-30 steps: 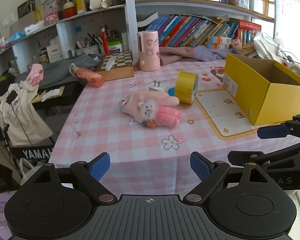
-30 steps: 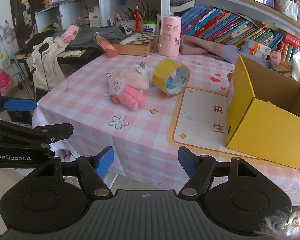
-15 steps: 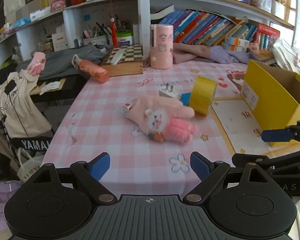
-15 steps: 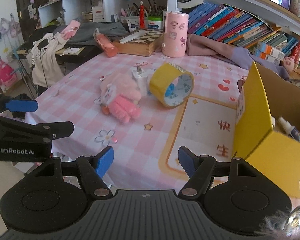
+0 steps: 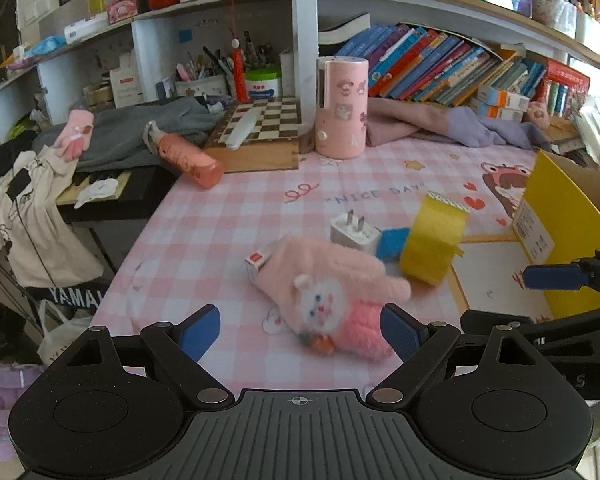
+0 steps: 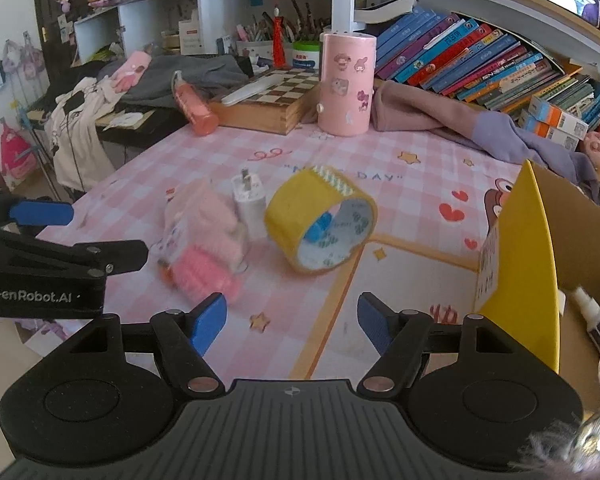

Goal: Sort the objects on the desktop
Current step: 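Move the left gripper to the pink plush toy while the right approaches the yellow tape roll, then close the left gripper on the pink plush while the right grasps the yellow tape roll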

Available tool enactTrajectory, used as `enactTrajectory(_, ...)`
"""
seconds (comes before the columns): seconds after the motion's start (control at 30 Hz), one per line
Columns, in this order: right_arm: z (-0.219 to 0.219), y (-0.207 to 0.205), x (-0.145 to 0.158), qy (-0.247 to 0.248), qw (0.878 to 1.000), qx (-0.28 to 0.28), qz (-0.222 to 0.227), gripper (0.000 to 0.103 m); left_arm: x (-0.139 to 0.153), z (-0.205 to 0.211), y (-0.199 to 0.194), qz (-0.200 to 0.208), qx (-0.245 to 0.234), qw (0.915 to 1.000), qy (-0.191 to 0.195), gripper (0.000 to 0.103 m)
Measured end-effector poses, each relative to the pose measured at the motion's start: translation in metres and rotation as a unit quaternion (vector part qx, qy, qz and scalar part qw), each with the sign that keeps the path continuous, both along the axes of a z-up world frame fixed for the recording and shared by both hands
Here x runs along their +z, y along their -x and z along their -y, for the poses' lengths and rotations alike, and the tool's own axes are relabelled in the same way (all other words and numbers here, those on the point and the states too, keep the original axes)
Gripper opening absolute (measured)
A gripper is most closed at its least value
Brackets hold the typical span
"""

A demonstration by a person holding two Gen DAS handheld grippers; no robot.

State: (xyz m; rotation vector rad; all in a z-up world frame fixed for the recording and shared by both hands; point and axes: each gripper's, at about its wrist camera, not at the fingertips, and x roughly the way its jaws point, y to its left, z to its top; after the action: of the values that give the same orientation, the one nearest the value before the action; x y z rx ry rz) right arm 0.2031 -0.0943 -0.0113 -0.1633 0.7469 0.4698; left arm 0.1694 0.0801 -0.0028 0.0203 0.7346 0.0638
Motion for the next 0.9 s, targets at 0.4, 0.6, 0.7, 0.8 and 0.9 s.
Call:
enactTrajectory(0.4, -0.001, -0.045, -0.001, -0.025, 0.999, -0.019, -0.012, 0.075, -0.006, -0.002, -0.028, -0.019, 0.005, 0.9998, -0.009, 0.09)
enactTrajectory(0.6, -0.001, -0.062, 0.001, -0.047, 0.998, -0.03, -0.02, 0.075, -0.009, 0.0, -0.036, -0.028, -0.008, 0.9995, 0.009, 0.09)
enactTrajectory(0.7, -0.004, -0.07, 0.002, -0.061, 0.998, -0.023, -0.021, 0.073, -0.016, 0.007, -0.041, -0.037, -0.031, 0.9988, 0.005, 0.09)
enactTrajectory(0.8, -0.008, -0.08, 0.002, -0.073, 0.997, -0.018, -0.027, 0.072, -0.022, 0.014, -0.048, -0.044, -0.043, 0.998, -0.011, 0.09)
enactTrajectory(0.9, -0.012, -0.092, -0.002, -0.091, 0.994, -0.026, -0.052, 0.071, -0.027, 0.016, -0.057, -0.048, -0.039, 0.9979, -0.014, 0.09)
